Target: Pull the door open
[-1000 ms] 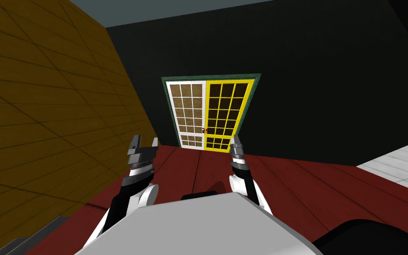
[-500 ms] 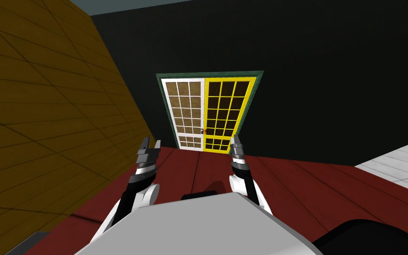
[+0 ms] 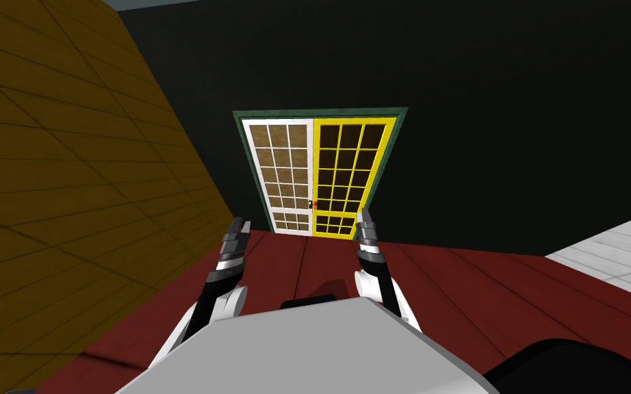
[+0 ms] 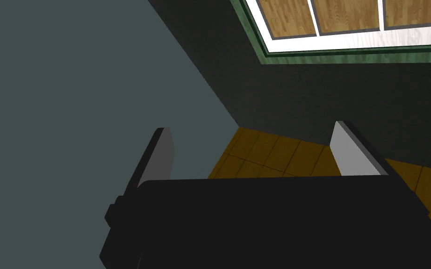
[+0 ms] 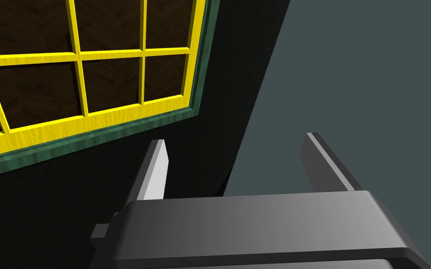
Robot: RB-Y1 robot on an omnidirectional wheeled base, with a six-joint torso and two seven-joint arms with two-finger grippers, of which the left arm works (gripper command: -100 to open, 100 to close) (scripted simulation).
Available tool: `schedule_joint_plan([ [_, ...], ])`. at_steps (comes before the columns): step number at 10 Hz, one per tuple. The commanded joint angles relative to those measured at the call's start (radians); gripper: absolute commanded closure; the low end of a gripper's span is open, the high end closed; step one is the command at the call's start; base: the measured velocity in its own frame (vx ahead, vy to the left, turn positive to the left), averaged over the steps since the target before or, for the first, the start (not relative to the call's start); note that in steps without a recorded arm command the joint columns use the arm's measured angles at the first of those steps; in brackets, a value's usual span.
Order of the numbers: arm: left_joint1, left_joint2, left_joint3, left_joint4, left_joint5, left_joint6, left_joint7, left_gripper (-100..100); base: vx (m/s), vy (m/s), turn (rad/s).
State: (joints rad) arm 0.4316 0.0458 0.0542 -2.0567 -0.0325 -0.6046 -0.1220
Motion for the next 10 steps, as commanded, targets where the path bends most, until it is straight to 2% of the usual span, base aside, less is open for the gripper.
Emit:
schedule_joint_plan([
  [1, -0.02, 0.007, 0.009, 0.037, -0.01, 0.0, -0.034, -100, 0.101, -0.045, -0.017],
  [10, -0.079, 0.035, 0.049, 0.259, -0.072, -0.047, -0.22, -100, 0.101, -0.043, -0.031],
])
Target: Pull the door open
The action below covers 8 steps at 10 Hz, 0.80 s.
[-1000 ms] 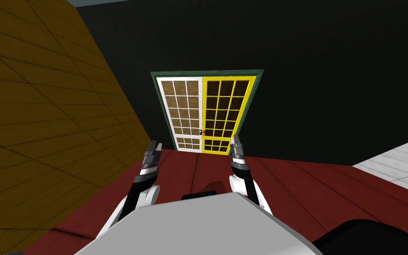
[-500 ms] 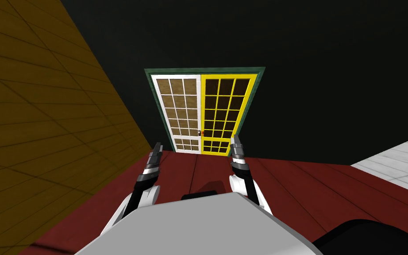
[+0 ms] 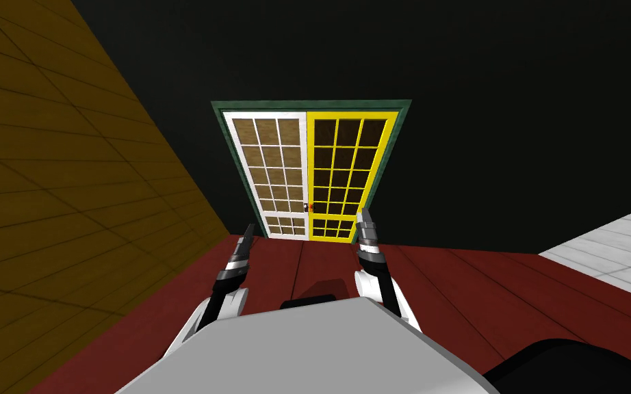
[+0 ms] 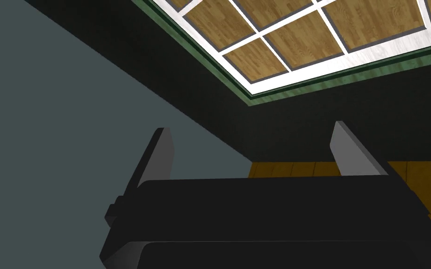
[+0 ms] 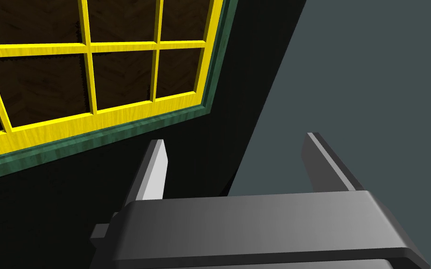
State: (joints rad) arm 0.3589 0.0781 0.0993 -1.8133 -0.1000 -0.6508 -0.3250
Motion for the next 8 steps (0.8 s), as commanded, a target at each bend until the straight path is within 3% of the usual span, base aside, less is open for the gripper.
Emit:
schedule_joint_plan([
  [1, -0.014, 0.005, 0.008, 0.041, -0.012, -0.007, -0.038, -100, 0.103, -0.04, -0.03],
  [8, -0.065, 0.02, 0.042, 0.228, -0.064, -0.047, -0.195, -100, 0.1, -0.048, -0.032],
])
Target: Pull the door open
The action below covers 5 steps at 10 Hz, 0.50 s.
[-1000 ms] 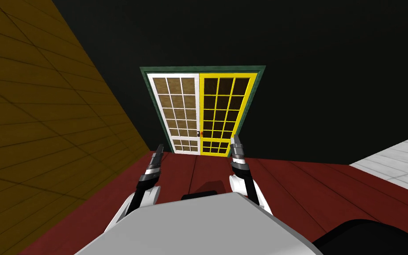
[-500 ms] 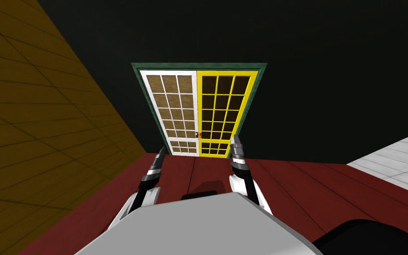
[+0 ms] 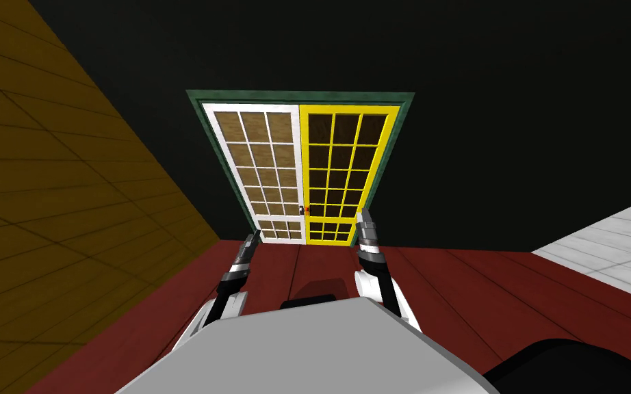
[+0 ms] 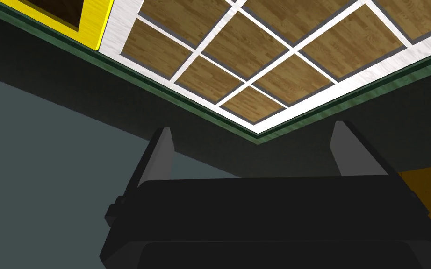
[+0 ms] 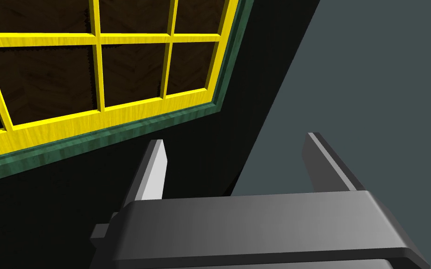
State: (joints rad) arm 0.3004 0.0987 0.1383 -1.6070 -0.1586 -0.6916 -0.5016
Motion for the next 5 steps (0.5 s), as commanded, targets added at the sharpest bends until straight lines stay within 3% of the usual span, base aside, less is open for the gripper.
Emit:
schedule_joint_plan([
  [1, -0.014, 0.001, 0.007, 0.049, -0.013, -0.012, -0.041, -100, 0.116, -0.046, -0.043],
  [5, -0.043, 0.006, 0.026, 0.157, -0.043, -0.035, -0.132, -100, 0.109, -0.043, -0.033],
])
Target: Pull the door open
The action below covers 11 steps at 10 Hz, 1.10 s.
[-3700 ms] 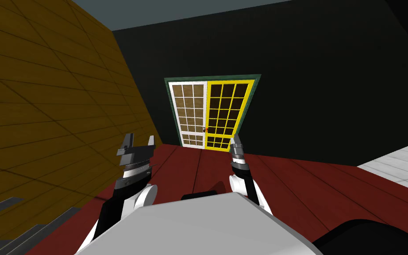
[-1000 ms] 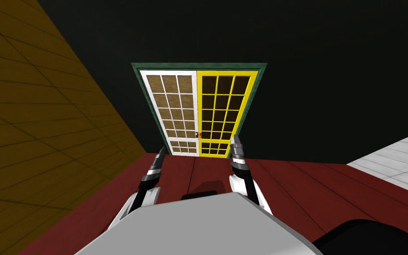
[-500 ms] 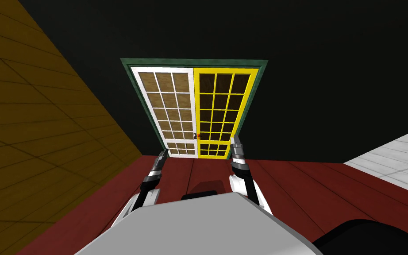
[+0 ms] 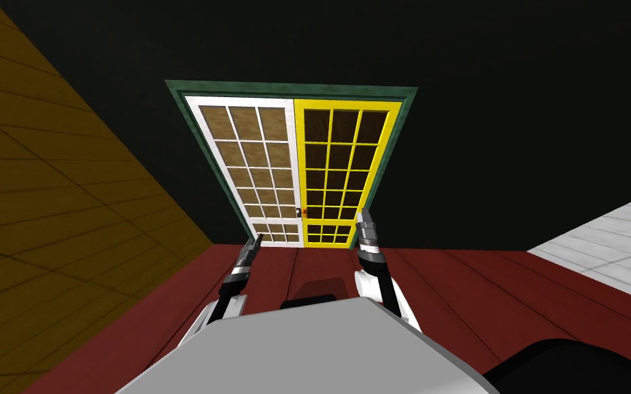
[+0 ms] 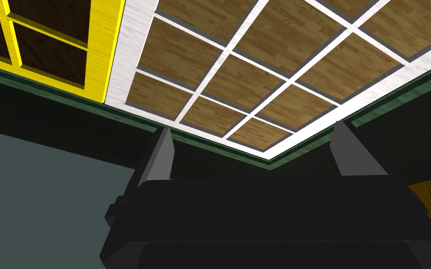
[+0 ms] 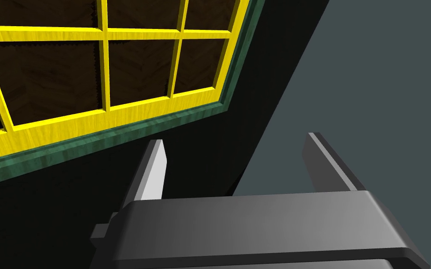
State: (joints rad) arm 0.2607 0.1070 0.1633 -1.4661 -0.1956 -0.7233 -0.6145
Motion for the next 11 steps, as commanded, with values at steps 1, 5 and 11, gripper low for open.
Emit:
schedule_joint_plan([
  [1, -0.011, -0.001, 0.006, 0.042, -0.014, -0.009, -0.041, -100, 0.111, -0.048, -0.036],
  [5, -0.033, 0.001, 0.02, 0.121, -0.035, -0.026, -0.107, -100, 0.077, -0.037, -0.025],
  [11, -0.076, 0.004, 0.047, 0.271, -0.078, -0.059, -0.233, -100, 0.108, -0.039, -0.035],
])
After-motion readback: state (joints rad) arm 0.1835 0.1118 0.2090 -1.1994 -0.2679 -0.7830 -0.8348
